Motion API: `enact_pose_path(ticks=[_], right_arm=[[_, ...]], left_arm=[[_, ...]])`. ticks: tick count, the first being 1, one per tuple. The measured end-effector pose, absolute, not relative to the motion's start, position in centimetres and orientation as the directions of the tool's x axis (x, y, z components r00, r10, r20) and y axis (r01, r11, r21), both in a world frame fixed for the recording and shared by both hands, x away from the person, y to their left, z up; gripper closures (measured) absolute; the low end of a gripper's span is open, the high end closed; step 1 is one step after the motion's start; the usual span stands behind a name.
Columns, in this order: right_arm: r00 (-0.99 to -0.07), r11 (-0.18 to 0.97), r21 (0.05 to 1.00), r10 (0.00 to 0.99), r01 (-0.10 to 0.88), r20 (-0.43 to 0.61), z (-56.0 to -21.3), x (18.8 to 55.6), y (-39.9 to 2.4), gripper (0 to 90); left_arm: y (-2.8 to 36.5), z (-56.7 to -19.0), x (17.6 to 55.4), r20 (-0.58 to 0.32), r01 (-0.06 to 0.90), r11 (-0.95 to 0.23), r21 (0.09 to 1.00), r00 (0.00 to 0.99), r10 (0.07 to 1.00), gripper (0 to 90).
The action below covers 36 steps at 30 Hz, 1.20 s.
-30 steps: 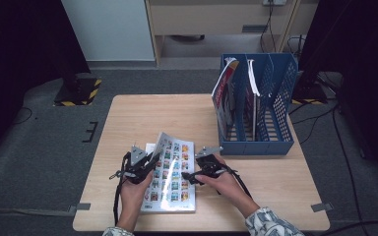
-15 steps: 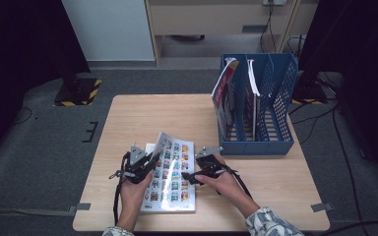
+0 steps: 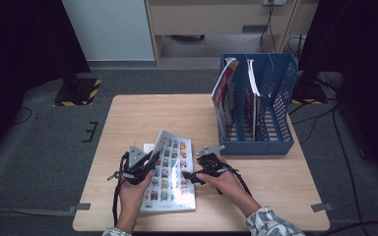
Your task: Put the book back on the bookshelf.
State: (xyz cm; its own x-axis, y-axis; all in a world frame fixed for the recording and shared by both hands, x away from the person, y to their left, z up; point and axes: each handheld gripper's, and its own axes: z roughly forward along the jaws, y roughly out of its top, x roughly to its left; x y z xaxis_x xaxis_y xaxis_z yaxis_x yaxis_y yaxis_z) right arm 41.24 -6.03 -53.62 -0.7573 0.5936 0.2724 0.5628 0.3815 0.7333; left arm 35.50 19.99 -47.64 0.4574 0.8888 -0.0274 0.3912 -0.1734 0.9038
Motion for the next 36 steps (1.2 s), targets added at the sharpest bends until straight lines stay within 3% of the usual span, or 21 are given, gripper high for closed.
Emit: enact_pose_path(ticks=[16, 25, 30, 33, 36], right_arm=[[-0.787, 0.383, 0.734, 0.521, 0.561, 0.330, -53.7, 40.5, -4.9, 9.9], [-0.786, 0.388, 0.735, 0.534, 0.556, 0.313, -53.7, 40.6, -4.8, 9.9], [-0.790, 0.398, 0.736, 0.535, 0.548, 0.299, -53.7, 40.6, -4.7, 9.8], [-0.791, 0.401, 0.738, 0.538, 0.543, 0.291, -53.7, 40.5, -4.5, 9.4], [-0.799, 0.414, 0.741, 0.537, 0.528, 0.270, -53.7, 40.4, -4.4, 9.3]], left_arm=[[20.1, -46.8, 35.0, -0.035, 0.346, -0.145, 0.927, 0.464, 0.885, 78.7], [21.4, -48.7, 36.9, -0.100, 0.436, -0.107, 0.894, 0.426, 0.899, 78.3], [21.6, -50.1, 37.8, -0.090, 0.496, -0.126, 0.859, 0.389, 0.917, 77.0], [21.7, -51.0, 38.4, -0.045, 0.543, -0.167, 0.823, 0.355, 0.934, 69.2], [22.3, -51.9, 38.9, -0.080, 0.600, -0.135, 0.788, 0.317, 0.945, 50.8]])
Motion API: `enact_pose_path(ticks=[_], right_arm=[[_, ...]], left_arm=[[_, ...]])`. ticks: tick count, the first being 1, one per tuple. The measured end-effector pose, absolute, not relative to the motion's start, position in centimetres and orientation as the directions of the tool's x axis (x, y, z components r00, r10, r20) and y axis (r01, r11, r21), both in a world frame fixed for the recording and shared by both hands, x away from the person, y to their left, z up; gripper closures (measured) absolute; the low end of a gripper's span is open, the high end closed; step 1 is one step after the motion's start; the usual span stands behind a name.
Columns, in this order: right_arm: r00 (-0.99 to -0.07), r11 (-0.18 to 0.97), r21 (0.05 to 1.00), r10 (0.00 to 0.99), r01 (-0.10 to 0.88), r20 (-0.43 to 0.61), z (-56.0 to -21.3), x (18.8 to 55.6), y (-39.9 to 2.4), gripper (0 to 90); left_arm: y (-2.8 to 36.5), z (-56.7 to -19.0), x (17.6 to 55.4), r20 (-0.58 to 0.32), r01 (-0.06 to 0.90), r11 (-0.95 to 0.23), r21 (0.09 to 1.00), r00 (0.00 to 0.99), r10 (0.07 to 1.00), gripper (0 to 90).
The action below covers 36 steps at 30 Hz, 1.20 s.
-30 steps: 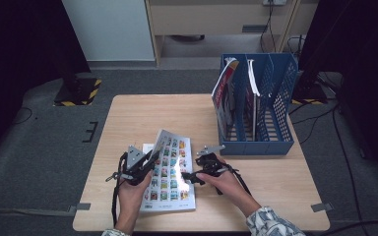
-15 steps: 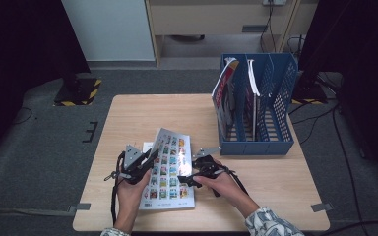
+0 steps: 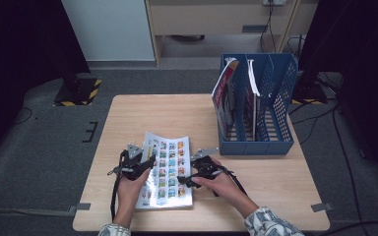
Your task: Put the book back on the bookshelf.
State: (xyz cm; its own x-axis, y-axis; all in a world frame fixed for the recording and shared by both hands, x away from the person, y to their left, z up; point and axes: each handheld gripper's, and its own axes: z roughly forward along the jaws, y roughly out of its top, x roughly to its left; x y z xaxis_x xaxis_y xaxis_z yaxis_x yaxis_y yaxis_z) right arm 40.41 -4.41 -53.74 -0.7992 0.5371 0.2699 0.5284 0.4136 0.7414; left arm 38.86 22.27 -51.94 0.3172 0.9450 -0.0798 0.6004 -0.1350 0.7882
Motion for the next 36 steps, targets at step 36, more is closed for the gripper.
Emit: enact_pose_path(ticks=[36], right_arm=[[-0.840, 0.496, 0.715, 0.486, 0.493, 0.242, -53.4, 42.6, -1.6, 7.1]], left_arm=[[24.1, -52.8, 38.7, -0.164, 0.644, -0.084, 0.760, 0.316, 0.935, 38.0]])
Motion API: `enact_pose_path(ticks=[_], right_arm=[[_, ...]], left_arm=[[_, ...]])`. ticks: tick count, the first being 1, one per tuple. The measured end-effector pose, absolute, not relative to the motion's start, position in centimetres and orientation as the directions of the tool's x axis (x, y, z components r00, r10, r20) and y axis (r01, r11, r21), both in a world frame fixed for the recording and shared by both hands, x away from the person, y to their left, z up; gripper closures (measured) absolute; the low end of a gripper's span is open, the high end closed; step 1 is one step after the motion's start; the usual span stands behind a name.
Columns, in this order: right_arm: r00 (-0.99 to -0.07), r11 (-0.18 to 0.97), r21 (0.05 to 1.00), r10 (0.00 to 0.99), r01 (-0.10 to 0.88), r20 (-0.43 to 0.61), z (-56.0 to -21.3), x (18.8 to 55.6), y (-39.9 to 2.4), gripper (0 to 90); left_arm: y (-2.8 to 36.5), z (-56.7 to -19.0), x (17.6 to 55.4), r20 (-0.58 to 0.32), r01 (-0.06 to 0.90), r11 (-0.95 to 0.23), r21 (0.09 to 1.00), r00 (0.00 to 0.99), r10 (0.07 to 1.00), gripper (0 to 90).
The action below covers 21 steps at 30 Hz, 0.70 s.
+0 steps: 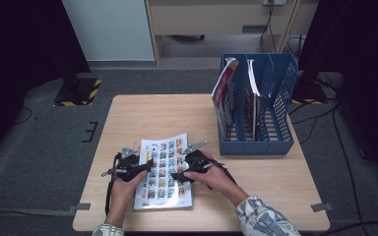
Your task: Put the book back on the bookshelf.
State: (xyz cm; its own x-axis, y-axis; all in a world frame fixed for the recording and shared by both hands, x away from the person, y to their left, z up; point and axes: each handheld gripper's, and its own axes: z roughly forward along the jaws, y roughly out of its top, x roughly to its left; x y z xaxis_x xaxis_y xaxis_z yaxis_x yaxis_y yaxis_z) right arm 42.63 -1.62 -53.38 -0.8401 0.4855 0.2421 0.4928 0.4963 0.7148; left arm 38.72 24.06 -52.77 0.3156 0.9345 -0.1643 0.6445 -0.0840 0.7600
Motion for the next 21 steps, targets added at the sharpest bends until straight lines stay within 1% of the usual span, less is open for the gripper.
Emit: enact_pose_path(ticks=[2, 3, 4, 7, 14, 15, 16, 18, 19, 21], right_arm=[[-0.842, 0.523, 0.691, 0.483, 0.499, 0.243, -53.1, 42.8, -1.2, 7.2], [-0.843, 0.528, 0.683, 0.473, 0.504, 0.256, -53.0, 42.9, -1.0, 11.6], [-0.849, 0.533, 0.684, 0.461, 0.498, 0.259, -52.9, 42.9, -0.9, 12.0], [-0.844, 0.552, 0.664, 0.476, 0.504, 0.246, -52.7, 43.0, -0.4, 11.4], [-0.833, 0.538, 0.660, 0.483, 0.524, 0.268, -52.6, 43.2, -0.7, 16.7], [-0.831, 0.531, 0.663, 0.488, 0.527, 0.269, -52.5, 43.3, -0.8, 20.5], [-0.832, 0.528, 0.668, 0.487, 0.524, 0.267, -52.4, 43.3, -0.8, 22.4], [-0.837, 0.526, 0.678, 0.484, 0.513, 0.257, -52.1, 43.3, -1.0, 30.3], [-0.837, 0.526, 0.678, 0.484, 0.513, 0.257, -52.1, 43.3, -1.0, 30.3], [-0.853, 0.521, 0.709, 0.470, 0.476, 0.227, -51.3, 43.1, -0.8, 39.6]], left_arm=[[24.1, -52.8, 38.7, -0.165, 0.644, -0.084, 0.760, 0.317, 0.934, 38.1], [24.0, -52.8, 38.7, -0.164, 0.642, -0.088, 0.761, 0.321, 0.933, 38.0], [24.0, -52.8, 38.7, -0.164, 0.642, -0.088, 0.761, 0.321, 0.933, 37.9], [23.9, -52.8, 38.8, -0.158, 0.642, -0.092, 0.761, 0.322, 0.934, 37.7], [24.0, -52.8, 38.8, -0.162, 0.644, -0.089, 0.760, 0.320, 0.933, 37.7], [24.0, -52.7, 38.8, -0.163, 0.645, -0.088, 0.759, 0.319, 0.934, 37.7], [24.0, -52.7, 38.8, -0.164, 0.647, -0.089, 0.757, 0.319, 0.934, 37.8], [24.0, -52.7, 38.8, -0.163, 0.648, -0.089, 0.756, 0.319, 0.934, 38.0], [24.0, -52.7, 38.8, -0.163, 0.648, -0.089, 0.756, 0.319, 0.934, 38.2], [23.9, -52.6, 38.8, -0.162, 0.647, -0.088, 0.758, 0.317, 0.934, 38.5]])
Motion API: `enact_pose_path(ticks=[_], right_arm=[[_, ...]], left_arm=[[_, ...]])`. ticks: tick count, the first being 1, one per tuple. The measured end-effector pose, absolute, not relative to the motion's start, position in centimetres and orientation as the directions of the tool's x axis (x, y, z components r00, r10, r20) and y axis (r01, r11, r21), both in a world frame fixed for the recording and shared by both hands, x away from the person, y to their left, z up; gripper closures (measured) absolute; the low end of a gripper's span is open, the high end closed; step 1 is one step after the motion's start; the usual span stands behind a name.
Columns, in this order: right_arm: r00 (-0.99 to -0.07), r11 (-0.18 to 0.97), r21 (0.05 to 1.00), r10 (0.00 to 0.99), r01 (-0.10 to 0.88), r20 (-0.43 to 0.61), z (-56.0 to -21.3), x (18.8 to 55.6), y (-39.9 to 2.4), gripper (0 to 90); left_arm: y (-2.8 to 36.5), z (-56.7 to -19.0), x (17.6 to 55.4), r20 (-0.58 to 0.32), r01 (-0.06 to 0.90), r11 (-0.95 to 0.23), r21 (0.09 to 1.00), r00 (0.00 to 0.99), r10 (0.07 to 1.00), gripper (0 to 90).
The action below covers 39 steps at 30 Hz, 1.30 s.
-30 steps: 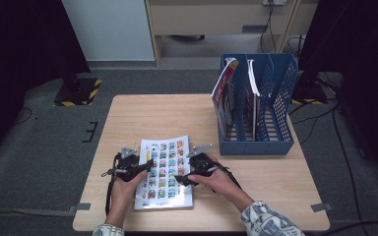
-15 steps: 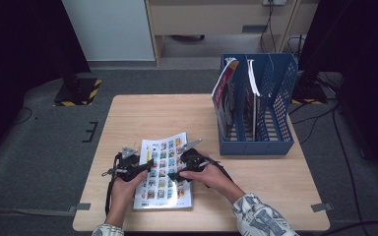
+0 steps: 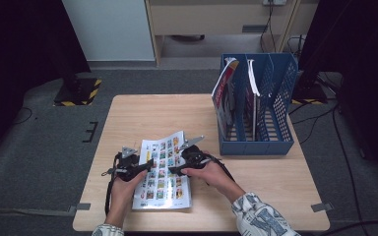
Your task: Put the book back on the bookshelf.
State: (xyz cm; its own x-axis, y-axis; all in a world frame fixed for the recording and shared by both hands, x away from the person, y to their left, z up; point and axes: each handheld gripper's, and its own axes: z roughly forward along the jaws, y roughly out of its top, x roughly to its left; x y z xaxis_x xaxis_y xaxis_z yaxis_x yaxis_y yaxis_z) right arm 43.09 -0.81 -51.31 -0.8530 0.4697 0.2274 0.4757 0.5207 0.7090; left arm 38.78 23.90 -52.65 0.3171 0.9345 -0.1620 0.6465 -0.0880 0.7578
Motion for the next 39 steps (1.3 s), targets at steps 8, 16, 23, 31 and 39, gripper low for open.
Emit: enact_pose_path(ticks=[8, 16, 23, 31, 39], right_arm=[[-0.848, 0.529, 0.695, 0.476, 0.487, 0.232, -50.9, 43.1, -0.4, 39.1], [-0.849, 0.527, 0.699, 0.476, 0.485, 0.230, -50.7, 43.2, -0.5, 45.6], [-0.854, 0.525, 0.713, 0.480, 0.465, 0.203, -49.8, 42.9, -0.2, 49.8], [-0.860, 0.507, 0.750, 0.485, 0.425, 0.159, -48.4, 43.0, -0.3, 56.5], [-0.860, 0.486, 0.779, 0.493, 0.396, 0.130, -47.6, 42.9, -0.7, 60.8]], left_arm=[[23.9, -52.6, 38.8, -0.159, 0.648, -0.088, 0.756, 0.313, 0.936, 38.9], [23.9, -52.5, 38.8, -0.157, 0.650, -0.091, 0.754, 0.312, 0.937, 39.4], [24.2, -52.3, 38.7, -0.163, 0.651, -0.083, 0.755, 0.309, 0.937, 41.2], [24.4, -52.1, 38.7, -0.195, 0.642, -0.060, 0.764, 0.319, 0.927, 38.7], [24.6, -51.9, 38.6, -0.227, 0.633, -0.036, 0.773, 0.328, 0.917, 34.0]])
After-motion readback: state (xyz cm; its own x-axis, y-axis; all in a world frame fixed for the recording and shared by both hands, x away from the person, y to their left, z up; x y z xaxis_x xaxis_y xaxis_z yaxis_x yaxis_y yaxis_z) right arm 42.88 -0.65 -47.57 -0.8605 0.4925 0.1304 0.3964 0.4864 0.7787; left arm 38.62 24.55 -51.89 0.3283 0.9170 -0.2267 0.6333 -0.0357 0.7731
